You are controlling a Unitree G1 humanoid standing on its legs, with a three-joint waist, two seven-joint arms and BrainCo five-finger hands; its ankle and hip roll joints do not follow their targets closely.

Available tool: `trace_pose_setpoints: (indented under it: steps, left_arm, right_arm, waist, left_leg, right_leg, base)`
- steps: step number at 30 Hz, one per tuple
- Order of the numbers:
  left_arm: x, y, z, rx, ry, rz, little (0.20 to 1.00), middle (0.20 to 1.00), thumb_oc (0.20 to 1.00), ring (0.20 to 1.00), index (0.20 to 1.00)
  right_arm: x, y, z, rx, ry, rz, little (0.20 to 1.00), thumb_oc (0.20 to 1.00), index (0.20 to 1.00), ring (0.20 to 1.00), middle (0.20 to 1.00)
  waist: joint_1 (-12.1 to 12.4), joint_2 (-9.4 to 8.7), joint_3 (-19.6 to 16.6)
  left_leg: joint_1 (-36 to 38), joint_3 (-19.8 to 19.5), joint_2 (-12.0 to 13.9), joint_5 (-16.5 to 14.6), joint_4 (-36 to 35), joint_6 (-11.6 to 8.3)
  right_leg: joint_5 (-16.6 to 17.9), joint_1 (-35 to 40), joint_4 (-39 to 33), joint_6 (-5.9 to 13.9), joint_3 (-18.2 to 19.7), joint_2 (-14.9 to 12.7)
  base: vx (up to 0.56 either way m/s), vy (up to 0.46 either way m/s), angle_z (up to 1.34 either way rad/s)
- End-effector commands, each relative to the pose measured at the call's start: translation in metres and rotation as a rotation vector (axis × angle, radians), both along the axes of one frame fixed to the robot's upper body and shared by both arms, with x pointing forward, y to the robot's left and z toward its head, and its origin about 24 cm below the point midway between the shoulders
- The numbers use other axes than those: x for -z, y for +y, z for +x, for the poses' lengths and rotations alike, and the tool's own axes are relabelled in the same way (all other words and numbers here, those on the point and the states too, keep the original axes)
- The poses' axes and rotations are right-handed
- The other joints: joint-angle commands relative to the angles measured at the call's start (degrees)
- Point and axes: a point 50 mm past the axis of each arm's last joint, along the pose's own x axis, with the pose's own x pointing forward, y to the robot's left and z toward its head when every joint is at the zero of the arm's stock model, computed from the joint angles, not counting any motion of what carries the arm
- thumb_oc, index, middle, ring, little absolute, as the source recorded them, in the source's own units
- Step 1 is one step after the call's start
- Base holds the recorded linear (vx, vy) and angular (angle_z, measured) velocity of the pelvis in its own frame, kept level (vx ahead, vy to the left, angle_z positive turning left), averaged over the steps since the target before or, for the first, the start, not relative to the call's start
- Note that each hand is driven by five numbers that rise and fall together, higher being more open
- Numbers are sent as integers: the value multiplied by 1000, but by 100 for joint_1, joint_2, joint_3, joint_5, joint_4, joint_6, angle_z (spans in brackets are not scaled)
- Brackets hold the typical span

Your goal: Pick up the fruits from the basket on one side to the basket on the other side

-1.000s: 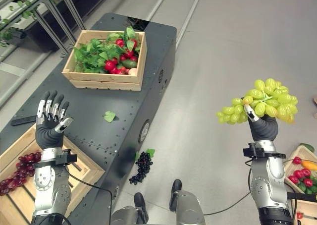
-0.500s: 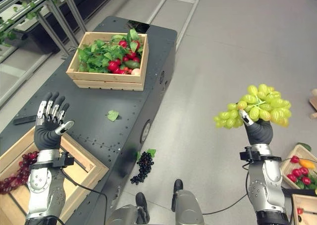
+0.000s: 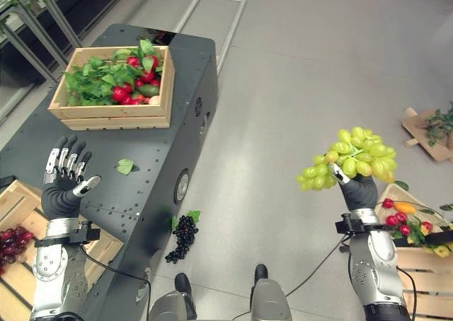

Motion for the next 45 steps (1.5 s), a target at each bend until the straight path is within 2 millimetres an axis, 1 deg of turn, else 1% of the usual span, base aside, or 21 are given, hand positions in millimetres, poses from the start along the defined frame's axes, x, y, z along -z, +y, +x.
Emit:
trace_pose_setpoints:
  steps: [1,2,5,10,13,14,15,16,18,19,20,21,23,25,26,27,28,31,35,38,45]
  left_arm:
    - [-28,-5,4,34,-121,77,1000,1000,1000,1000,1000]
    - [-31,-9,7,51,-134,93,1000,1000,1000,1000,1000]
    - [-35,-11,7,62,-152,103,1000,1000,1000,1000,1000]
    - [-38,-19,15,79,-172,104,1000,1000,1000,1000,1000]
    - [-36,-23,19,96,-167,82,1000,1000,1000,1000,1000]
    - [-34,-25,20,100,-162,67,1000,1000,1000,1000,1000]
    - [-32,-27,22,110,-157,44,1000,1000,1000,1000,1000]
    - [-32,-27,23,110,-158,45,1000,1000,1000,1000,1000]
    - [-32,-30,24,118,-160,32,1000,1000,1000,1000,1000]
    - [-31,-32,25,122,-157,27,1000,1000,1000,1000,1000]
    - [-31,-32,25,122,-157,27,1000,1000,1000,1000,1000]
    - [-31,-35,26,125,-156,21,1000,1000,1000,1000,1000]
    - [-29,-34,25,117,-144,35,1000,1000,1000,1000,1000]
    - [-28,-34,23,104,-134,72,1000,1000,1000,1000,1000]
    - [-27,-34,22,100,-132,71,1000,1000,1000,1000,1000]
    - [-25,-32,21,95,-127,61,1000,1000,1000,1000,1000]
    - [-26,-32,21,95,-128,61,1000,1000,1000,1000,1000]
    - [-23,-28,19,86,-118,67,1000,1000,1000,1000,1000]
    - [-24,-26,17,76,-121,75,1000,1000,1000,1000,1000]
    - [-27,-25,18,69,-132,90,1000,1000,1000,1000,1000]
    - [-30,-21,17,43,-133,118,1000,1000,1000,1000,1000]
  right_arm:
    - [-47,-4,0,24,-226,-83,200,200,200,200,200]
    - [-51,-11,-3,65,-249,-86,200,200,200,200,200]
    - [-55,-13,-3,77,-265,-88,200,200,200,200,200]
    - [-61,-19,-8,111,-286,-115,200,200,200,200,200]
    - [-64,-23,-13,126,-300,-119,200,200,200,200,200]
    - [-63,-23,-13,128,-300,-121,200,200,200,200,200]
    - [-62,-23,-14,135,-295,-128,200,200,200,200,200]
    - [-62,-23,-14,135,-295,-127,200,200,200,200,200]
    - [-61,-20,-12,123,-283,-139,200,200,200,200,200]
    - [-60,-19,-11,121,-274,-146,200,200,200,200,200]
    - [-60,-19,-11,121,-274,-145,200,200,200,200,200]
    - [-56,-15,-8,105,-261,-136,200,200,200,200,200]
    - [-53,-15,-6,115,-246,-144,200,200,200,200,200]
    - [-49,-10,-2,96,-228,-157,200,200,200,200,200]
    - [-49,-8,0,94,-228,-154,200,200,200,200,200]
    - [-47,-6,0,82,-221,-154,200,200,200,200,200]
    - [-48,-6,0,82,-221,-154,200,200,200,200,200]
    - [-41,1,3,59,-194,-153,200,200,200,200,200]
    - [-34,4,3,52,-171,-129,200,200,200,200,200]
    - [-30,14,9,21,-154,-130,200,200,200,200,200]
    - [-25,19,12,16,-136,-116,200,200,200,200,200]
  waist:
    - [-35,-101,-102]
    - [-186,-32,-72]
    - [-233,-3,-64]
    - [-429,84,-114]
    - [-570,20,-117]
    - [-581,-48,-113]
    - [-557,-156,-89]
    - [-549,-154,-91]
    - [-491,-299,-82]
    - [-427,-343,-88]
    - [-427,-345,-97]
    - [-354,-361,-62]
    - [-209,-365,-22]
    - [41,-323,29]
    - [95,-278,25]
    - [70,-263,5]
    - [98,-257,6]
    - [146,-230,-180]
    - [152,-217,-300]
    - [172,-236,-391]
    - [176,-247,-463]
  left_leg:
    - [45,-72,-198,-244,231,327]
    - [87,6,-160,-153,56,293]
    - [143,209,-104,-106,-51,259]
    - [261,414,32,-57,-50,185]
    - [195,491,271,-46,726,98]
    - [113,437,364,112,1136,66]
    - [-64,127,458,332,1888,64]
    - [-86,131,469,363,1887,68]
    - [-302,-353,180,340,2520,130]
    - [-502,-601,-113,189,2604,186]
    - [-508,-598,-116,196,2597,187]
    - [-898,-912,-400,-66,2273,336]
    - [-1373,-1308,-426,194,1498,320]
    - [-1514,-2096,-850,513,934,208]
    - [-1501,-2283,-926,613,792,140]
    - [-1305,-2242,-935,466,702,197]
    - [-1295,-2220,-910,511,658,191]
    - [-722,-1944,-973,36,536,385]
    - [-478,-1638,-993,-106,390,491]
    - [-379,-1229,-1034,-361,409,625]
    - [-225,-865,-1143,-684,541,748]
  right_leg:
    - [-87,-5,89,50,-223,56]
    - [-80,-186,259,57,-248,125]
    - [-51,-322,315,63,-334,129]
    - [-191,-326,358,-3,-130,248]
    - [-270,-19,138,-195,64,412]
    - [-269,141,10,-275,162,488]
    - [-222,425,-226,-452,398,637]
    - [-172,417,-263,-464,402,650]
    - [-67,634,-540,-590,739,729]
    - [-33,712,-671,-602,902,745]
    - [-27,705,-678,-601,903,742]
    - [-8,889,-818,-548,1138,803]
    - [14,934,-866,-456,1365,842]
    - [17,996,-838,-364,1742,997]
    - [28,992,-827,-319,1858,1048]
    - [-66,999,-774,-284,1950,1066]
    - [-29,980,-780,-283,1980,1082]
    - [-114,973,-678,-84,2269,957]
    - [-81,930,-659,57,2318,831]
    - [-12,787,-659,314,2307,565]
    - [196,572,-585,558,2173,268]
  base:
    - [-55,-128,1]
    - [-36,-61,-4]
    - [-37,-49,-35]
    - [25,-126,-42]
    - [112,-237,-26]
    - [187,-388,-52]
    - [110,-313,-66]
    - [105,-284,-67]
    - [40,-146,-81]
    - [13,-70,-87]
    - [95,-9,-55]
    - [116,46,-62]
    - [190,134,-76]
    - [191,145,-122]
    - [150,147,-116]
    - [60,94,-141]
    - [80,164,-108]
    - [185,328,-88]
    - [72,216,-84]
    - [9,201,-95]
    - [1,205,-43]
